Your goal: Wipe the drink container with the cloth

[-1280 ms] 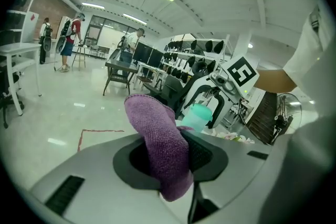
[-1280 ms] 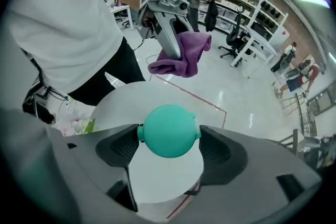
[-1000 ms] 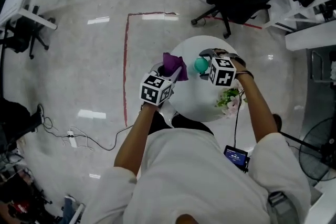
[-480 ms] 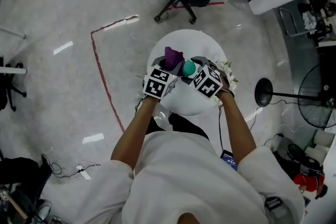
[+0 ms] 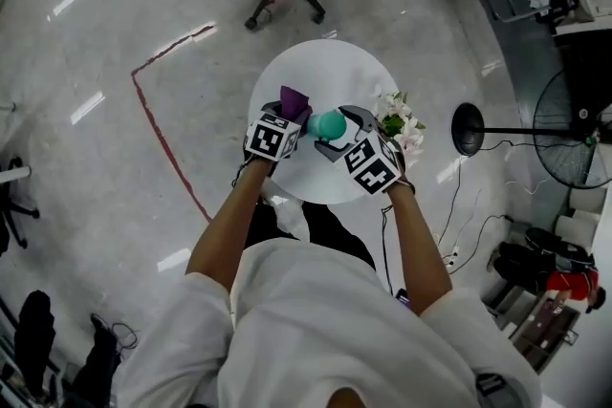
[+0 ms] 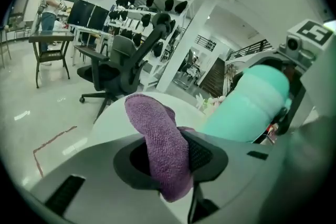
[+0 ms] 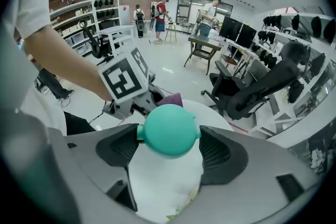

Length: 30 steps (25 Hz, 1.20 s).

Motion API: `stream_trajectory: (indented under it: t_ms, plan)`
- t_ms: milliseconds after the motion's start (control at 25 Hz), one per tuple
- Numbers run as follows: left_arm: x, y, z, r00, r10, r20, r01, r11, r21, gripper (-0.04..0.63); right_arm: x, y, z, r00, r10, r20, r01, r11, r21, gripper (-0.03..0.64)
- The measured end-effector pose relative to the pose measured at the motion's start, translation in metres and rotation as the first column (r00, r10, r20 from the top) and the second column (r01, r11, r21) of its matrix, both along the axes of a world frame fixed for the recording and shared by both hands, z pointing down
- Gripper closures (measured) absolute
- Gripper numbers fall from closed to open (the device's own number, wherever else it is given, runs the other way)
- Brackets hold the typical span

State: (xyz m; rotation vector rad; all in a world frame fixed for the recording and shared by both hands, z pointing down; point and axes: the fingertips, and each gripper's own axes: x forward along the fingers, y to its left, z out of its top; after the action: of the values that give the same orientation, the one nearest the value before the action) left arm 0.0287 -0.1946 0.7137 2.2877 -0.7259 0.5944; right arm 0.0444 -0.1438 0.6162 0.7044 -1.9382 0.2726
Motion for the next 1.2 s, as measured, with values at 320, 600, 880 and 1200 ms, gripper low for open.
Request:
stream_trajectory:
  t_ms: [320, 600, 880, 1200]
  plan:
    - [0.01, -0.007, 0.066, 0.991, 0.103, 0.086, -0.099, 0.994, -0.056, 0.472, 0.0, -0.003, 0.001, 0.998, 0.038, 0.05, -0.04, 0.998, 0.037, 0.249]
    - [-0.003, -0.008, 0.046, 0.996, 0.024, 0.084, -0.019, 0.997, -0.07, 0.471, 0.005, -0.001, -0.005, 0.996, -0.006, 0.084, 0.003, 0.999, 0.042, 0.247]
    - [-0.068, -0.019, -0.036, 0.974, -0.218, 0.062, 0.218, 0.976, 0.019, 0.471, 0.007, -0.003, -0.047, 0.967, -0.052, 0.25, 0.037, 0.997, 0.064, 0.239]
    - [-0.103, -0.037, -0.158, 0.926, -0.364, 0.105, 0.315, 0.894, 0.318, 0.471, 0.041, -0.041, -0.121, 0.906, -0.019, 0.423, -0.062, 0.982, 0.178, 0.354]
